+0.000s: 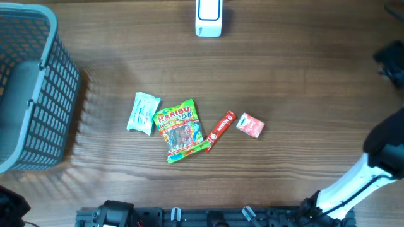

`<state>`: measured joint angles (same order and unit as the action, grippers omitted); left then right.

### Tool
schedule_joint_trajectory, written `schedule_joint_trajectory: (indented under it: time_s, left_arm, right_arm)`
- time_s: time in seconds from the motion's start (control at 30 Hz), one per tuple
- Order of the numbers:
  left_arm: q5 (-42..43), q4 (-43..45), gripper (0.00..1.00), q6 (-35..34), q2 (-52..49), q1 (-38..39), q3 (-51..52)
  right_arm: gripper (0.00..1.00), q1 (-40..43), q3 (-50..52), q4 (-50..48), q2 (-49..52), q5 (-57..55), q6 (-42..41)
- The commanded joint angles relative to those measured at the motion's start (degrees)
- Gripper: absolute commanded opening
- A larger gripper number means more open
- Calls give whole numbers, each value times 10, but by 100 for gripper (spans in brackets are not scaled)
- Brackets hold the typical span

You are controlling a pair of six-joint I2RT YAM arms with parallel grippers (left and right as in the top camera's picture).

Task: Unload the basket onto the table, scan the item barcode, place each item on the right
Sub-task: 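Carry the jar right and set it down at the table's right edge, then move the right gripper over the red Kleenex pack and grasp it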

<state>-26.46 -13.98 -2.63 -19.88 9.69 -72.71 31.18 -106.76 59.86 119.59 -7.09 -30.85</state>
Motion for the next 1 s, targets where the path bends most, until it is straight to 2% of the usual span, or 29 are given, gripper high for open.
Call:
schedule_joint_trajectory:
  time_s: [0.0,0.13,0.37,0.43,0.47,0.5,0.63,0.73,0.97]
  left_arm:
    - [6,-10,100,7,-4,1,-1]
    - [-2,-19,100,7,-4,1,-1]
    - [-2,-31,100,7,-4,1,-1]
    - [-2,-35,100,7,-4,1,-1]
    - [-2,-35,100,7,-4,1,-1]
    - [-2,-35,100,7,-4,1,-1]
    - [-2,-32,100,7,-4,1,-1]
    - [-1,-16,100,7,-4,1,-1]
    - [-36,72,100,10,-4,1,-1]
  right_arm:
    - [55,41,16,5,40,34,-6]
    - [56,59,23,4,76,47,-7]
    - [69,59,23,2,122,67,-6]
    - [79,60,23,-4,125,67,-5]
    - [87,61,23,-11,125,67,3]
    - [100,61,21,-17,123,68,17]
    - [100,60,-1,-1,101,69,71]
    - [100,60,-25,28,70,85,69]
    - [100,52,-59,78,-57,330,67]
